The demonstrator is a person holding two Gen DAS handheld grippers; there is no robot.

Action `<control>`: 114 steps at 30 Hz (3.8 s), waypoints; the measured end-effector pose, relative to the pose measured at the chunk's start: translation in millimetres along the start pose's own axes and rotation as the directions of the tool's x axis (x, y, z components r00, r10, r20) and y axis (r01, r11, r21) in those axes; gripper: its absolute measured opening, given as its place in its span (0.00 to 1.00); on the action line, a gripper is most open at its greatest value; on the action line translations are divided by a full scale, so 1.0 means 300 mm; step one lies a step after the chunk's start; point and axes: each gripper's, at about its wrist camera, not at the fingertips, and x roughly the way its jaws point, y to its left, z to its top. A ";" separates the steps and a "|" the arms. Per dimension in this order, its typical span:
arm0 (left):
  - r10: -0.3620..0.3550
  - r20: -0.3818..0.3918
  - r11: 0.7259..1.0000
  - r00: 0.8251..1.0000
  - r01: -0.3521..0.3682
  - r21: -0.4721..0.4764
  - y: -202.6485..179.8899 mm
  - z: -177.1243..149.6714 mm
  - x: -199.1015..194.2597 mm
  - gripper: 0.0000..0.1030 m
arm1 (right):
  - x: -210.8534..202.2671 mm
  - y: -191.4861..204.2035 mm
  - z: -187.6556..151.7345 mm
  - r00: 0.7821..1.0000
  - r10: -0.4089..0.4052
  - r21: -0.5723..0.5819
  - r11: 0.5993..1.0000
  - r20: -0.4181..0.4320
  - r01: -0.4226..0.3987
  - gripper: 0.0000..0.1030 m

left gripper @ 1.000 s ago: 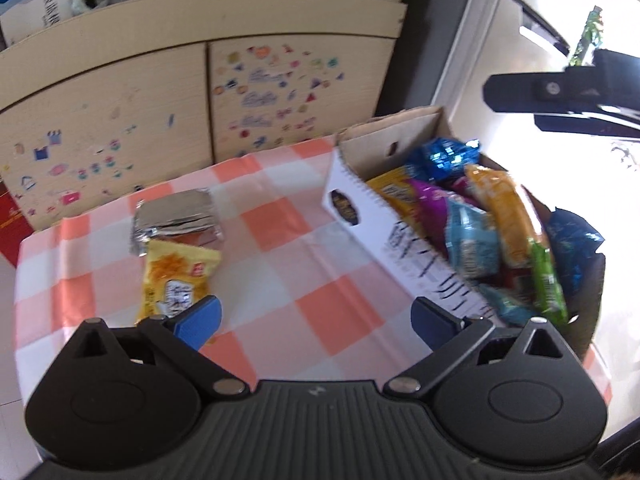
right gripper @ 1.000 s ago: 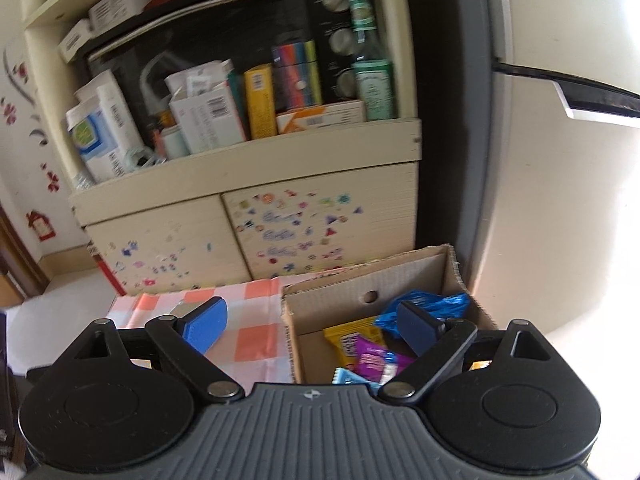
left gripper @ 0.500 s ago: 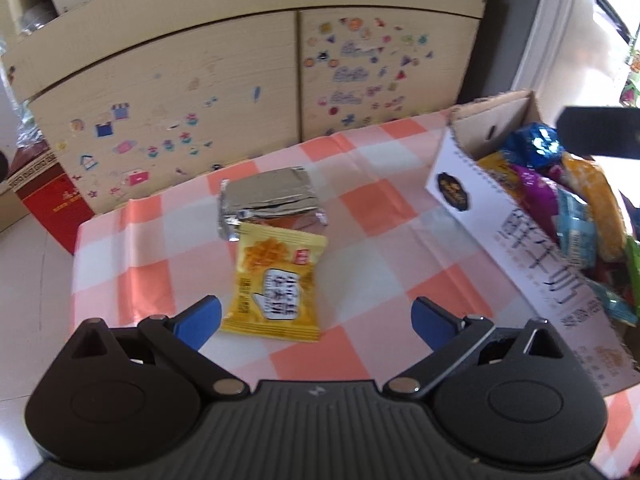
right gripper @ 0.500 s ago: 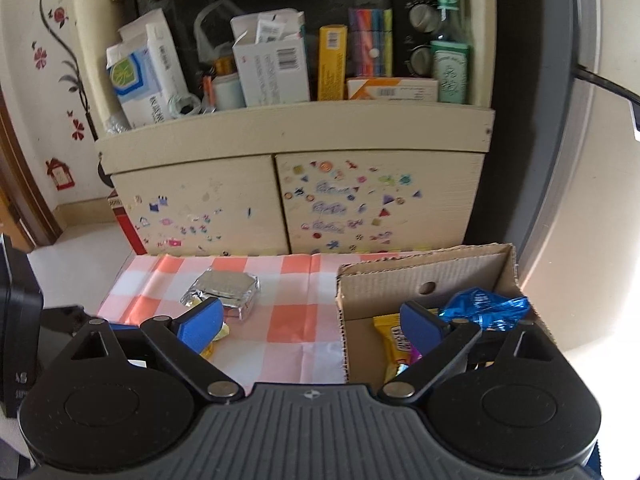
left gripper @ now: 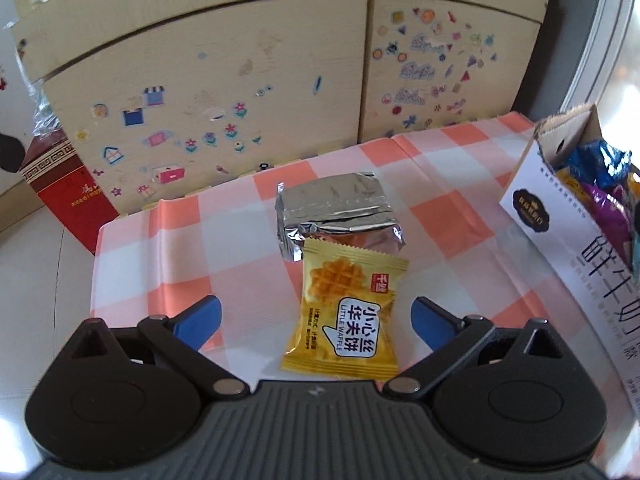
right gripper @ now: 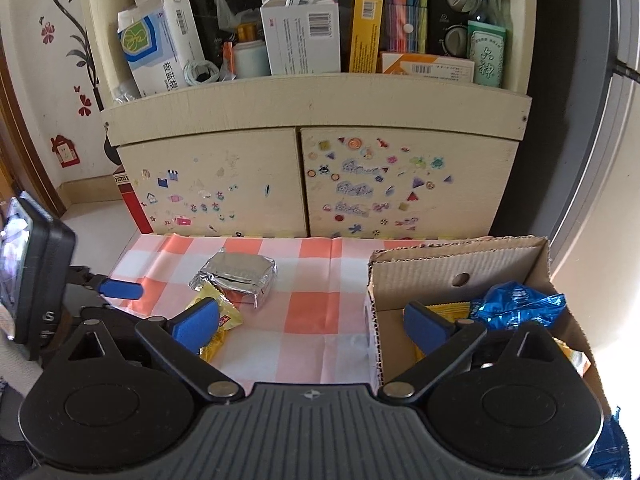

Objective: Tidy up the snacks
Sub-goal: 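Move both tools back over the yellow waffle and silver packets, then grasp the silver packet with the right gripper while left gripper approaches yellow waffle packet, then grasp the yellow waffle packet with the left gripper while right gripper lifts silver packet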

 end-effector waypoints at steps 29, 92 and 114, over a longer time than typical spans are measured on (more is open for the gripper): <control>-0.043 -0.020 0.998 0.999 0.042 -0.048 0.111 -0.036 0.065 0.63 | 0.186 0.120 -0.015 0.997 0.069 -0.068 0.995 -0.035 -0.072 0.99; -0.003 -0.033 0.997 0.999 0.000 -0.075 0.210 -0.031 0.112 0.96 | 0.309 0.183 -0.150 0.970 -0.007 -0.112 0.994 -0.244 -0.021 0.82; -0.002 0.041 1.000 0.999 0.003 -0.004 0.118 -0.040 -0.027 0.52 | 0.197 0.202 -0.099 0.987 0.005 -0.143 0.989 -0.162 -0.028 0.66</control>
